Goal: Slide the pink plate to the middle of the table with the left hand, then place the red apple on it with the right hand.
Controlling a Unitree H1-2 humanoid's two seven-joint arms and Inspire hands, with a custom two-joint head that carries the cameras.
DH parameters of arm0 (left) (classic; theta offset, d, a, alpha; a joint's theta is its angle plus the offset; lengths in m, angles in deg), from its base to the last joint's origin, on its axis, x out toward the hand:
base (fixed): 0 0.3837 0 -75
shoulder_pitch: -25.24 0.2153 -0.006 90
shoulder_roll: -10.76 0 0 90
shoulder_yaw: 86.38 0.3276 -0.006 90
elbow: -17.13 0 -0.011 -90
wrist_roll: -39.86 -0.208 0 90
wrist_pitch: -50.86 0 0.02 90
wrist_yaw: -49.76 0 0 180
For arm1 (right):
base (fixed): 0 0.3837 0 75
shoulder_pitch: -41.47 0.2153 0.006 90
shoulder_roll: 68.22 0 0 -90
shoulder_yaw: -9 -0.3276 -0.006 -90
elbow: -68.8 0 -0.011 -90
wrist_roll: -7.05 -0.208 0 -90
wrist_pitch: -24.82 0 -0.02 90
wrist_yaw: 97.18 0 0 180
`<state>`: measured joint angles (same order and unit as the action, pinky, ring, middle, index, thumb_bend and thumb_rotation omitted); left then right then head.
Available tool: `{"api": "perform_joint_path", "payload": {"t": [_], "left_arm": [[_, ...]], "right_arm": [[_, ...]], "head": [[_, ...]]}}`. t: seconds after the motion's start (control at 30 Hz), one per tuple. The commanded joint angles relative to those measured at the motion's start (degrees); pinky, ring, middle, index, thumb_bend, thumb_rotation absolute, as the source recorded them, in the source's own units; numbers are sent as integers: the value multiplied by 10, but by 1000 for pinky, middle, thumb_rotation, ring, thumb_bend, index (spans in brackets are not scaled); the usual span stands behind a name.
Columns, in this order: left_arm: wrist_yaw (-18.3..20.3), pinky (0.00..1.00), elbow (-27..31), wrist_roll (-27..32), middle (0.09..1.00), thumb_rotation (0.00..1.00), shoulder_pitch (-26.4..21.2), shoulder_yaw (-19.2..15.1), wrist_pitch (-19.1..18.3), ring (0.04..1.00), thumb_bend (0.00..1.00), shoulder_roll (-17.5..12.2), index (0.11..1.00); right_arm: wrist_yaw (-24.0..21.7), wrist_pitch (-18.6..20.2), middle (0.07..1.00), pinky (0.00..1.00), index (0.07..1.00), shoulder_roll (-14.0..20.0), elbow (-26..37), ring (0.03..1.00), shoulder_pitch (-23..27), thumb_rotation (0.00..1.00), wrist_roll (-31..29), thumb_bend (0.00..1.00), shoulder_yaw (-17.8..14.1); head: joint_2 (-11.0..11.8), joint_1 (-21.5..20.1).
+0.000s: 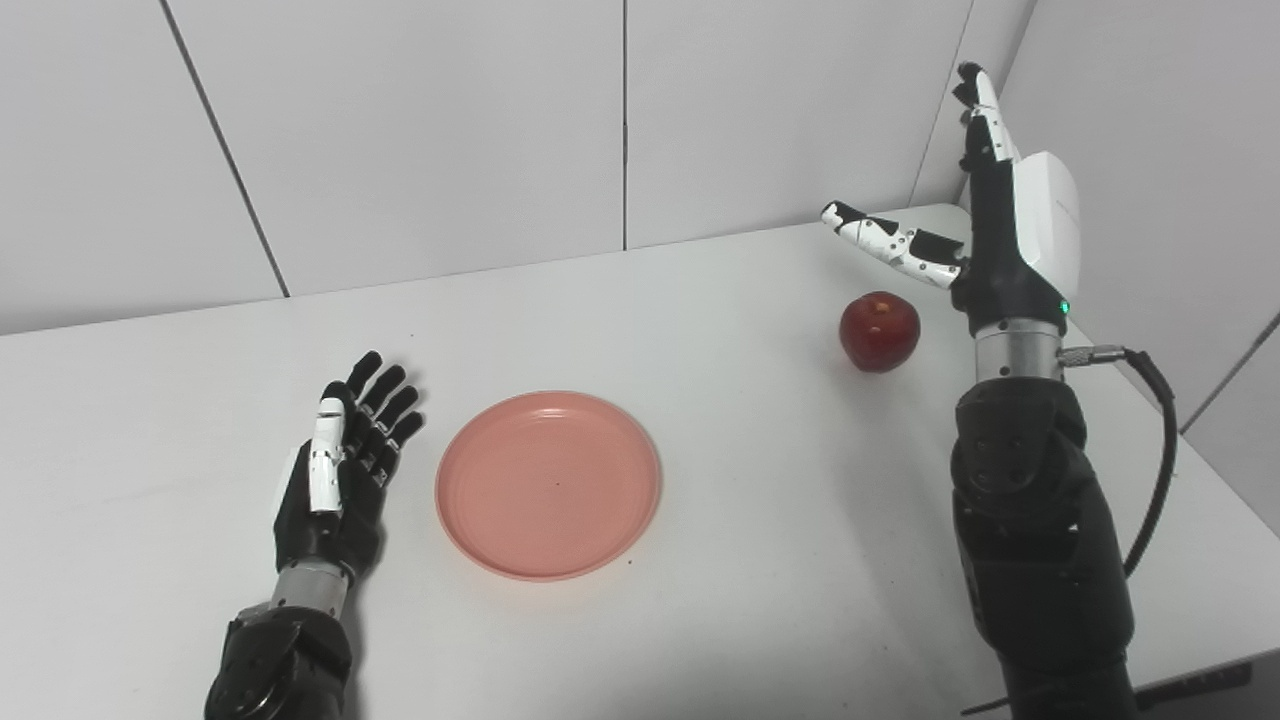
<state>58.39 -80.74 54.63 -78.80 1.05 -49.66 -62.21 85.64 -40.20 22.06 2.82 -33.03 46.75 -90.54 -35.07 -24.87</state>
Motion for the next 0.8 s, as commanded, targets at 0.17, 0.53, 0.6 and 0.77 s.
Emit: {"api": "perform_joint_path", "payload": {"t": [0.17,0.53,0.6,0.77], "left_arm": [[0,902,-18,5,903,1000,2,-4,-13,896,363,-5,889],[0,904,-12,5,904,1000,3,-4,-16,897,368,-5,890],[-1,905,-10,5,904,1000,4,-4,-19,897,369,-5,890],[-2,903,-7,5,903,1000,5,-4,-22,896,365,-5,886]], "right_arm": [[22,-12,916,770,959,14,-37,881,2,502,-16,995,-21],[45,-18,922,753,968,17,-106,876,2,498,-44,1000,-21],[51,-28,921,753,968,19,-121,873,3,504,-49,1000,-20],[60,-36,913,745,961,27,-149,868,5,508,-50,1000,-8]], "head": [[-1,1],[-5,2],[-6,3],[-10,4]]}}
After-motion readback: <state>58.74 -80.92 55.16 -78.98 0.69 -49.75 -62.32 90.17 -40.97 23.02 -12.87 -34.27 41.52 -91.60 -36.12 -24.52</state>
